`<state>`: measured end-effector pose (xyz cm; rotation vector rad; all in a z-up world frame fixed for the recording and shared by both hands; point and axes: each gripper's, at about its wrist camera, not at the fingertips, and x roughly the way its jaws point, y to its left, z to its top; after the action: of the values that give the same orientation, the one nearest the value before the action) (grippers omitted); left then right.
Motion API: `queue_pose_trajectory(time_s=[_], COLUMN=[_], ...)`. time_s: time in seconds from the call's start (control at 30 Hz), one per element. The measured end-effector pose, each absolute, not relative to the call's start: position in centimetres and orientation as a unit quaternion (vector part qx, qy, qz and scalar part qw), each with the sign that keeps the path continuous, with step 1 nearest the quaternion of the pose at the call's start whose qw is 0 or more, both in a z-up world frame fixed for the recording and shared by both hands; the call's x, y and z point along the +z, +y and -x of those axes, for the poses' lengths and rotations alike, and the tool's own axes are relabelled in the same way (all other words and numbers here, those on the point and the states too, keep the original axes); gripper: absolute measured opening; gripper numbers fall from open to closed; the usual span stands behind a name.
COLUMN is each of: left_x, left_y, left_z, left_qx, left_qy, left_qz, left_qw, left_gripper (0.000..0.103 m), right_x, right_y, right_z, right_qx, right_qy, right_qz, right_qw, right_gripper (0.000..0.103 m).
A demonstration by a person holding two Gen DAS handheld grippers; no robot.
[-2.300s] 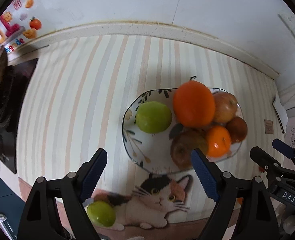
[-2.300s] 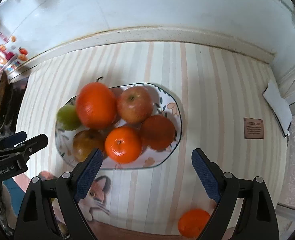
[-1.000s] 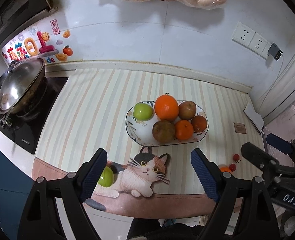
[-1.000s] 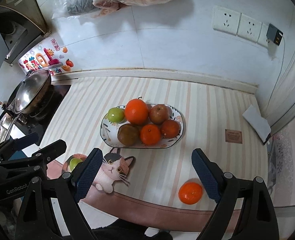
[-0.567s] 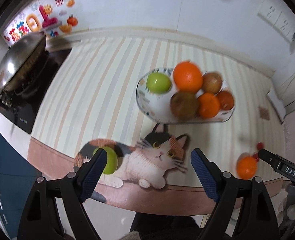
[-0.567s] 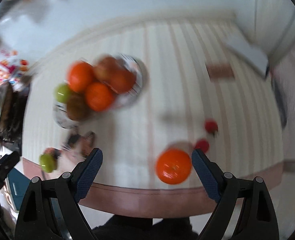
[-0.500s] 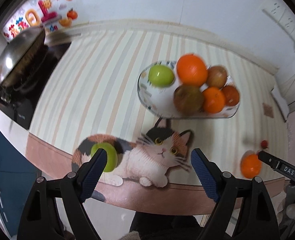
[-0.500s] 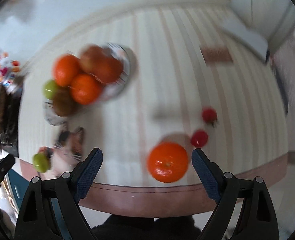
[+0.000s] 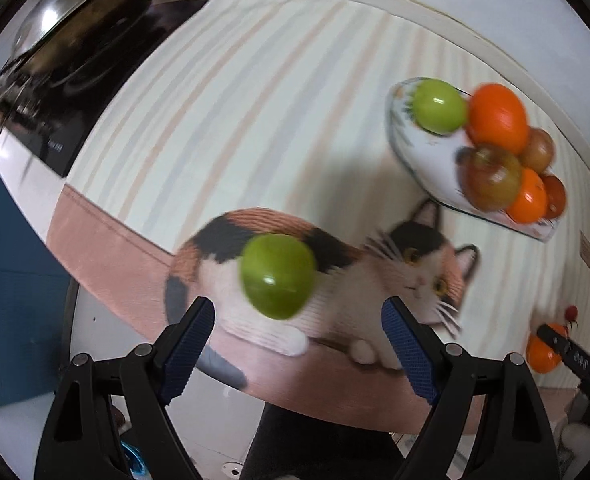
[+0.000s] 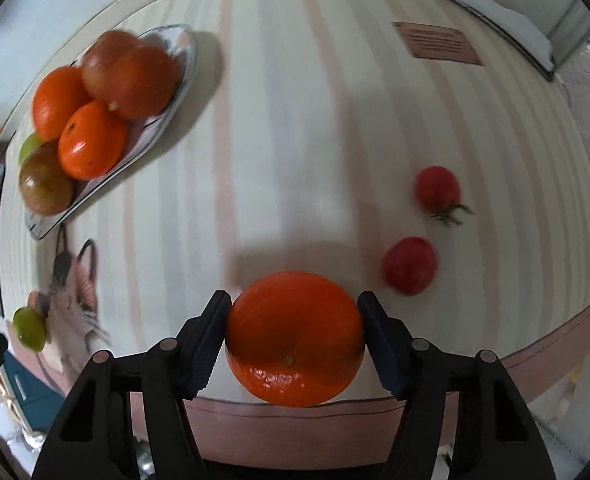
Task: Organize fruits
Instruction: 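Grasp the second green apple with the left tool while the right tool grasps the mandarin, then carry the green apple and mandarin onto the plate and open both tools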
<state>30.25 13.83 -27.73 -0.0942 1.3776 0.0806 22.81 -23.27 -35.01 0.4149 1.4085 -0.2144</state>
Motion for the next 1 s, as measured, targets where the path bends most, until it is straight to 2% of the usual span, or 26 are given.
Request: queue_pose_trajectory(time_s=[0.33, 0.6, 0.73, 0.77, 0.93, 1.0], left_x=[-30.2, -33.1, -34.0, -34.1, -33.8, -33.7], left_y=[18.7, 18.2, 17.3, 17.2, 15.3, 14.2], left_z=[-32.3, -34.1, -34.9, -35.0, -35.8, -36.0], left_qx=[0.062, 0.025, 0.013, 0.010, -0.017, -0.016], left_qy=[0.660, 0.686, 0.693, 0.692, 0.686, 0.684], left_qz=[0.101, 0.119, 0.121, 0.120, 0.104, 0.087], left_qw=[0.742, 0.717, 0.711, 0.712, 0.720, 0.724], left_gripper=[0.085, 0.087, 0.085, 0.083, 0.052, 0.051], right_x=[-34.7, -35.6, -35.8, -35.9, -35.8, -35.8], right_y=[-13.6, -9.0, -8.7, -8.7, -9.0, -9.3], right_z=[-26.8, -27.8, -28.6, -28.6, -28.3, -28.4], right_qx=[0.006, 0.024, 0.025, 0.025, 0.024, 0.024], right_qy=[0.651, 0.663, 0.666, 0.666, 0.667, 0.667], right_qz=[-0.124, -0.091, -0.102, -0.103, -0.100, -0.100], right_qw=[0.749, 0.742, 0.739, 0.738, 0.738, 0.738], right_gripper=[0.067, 0.067, 0.067, 0.067, 0.067, 0.067])
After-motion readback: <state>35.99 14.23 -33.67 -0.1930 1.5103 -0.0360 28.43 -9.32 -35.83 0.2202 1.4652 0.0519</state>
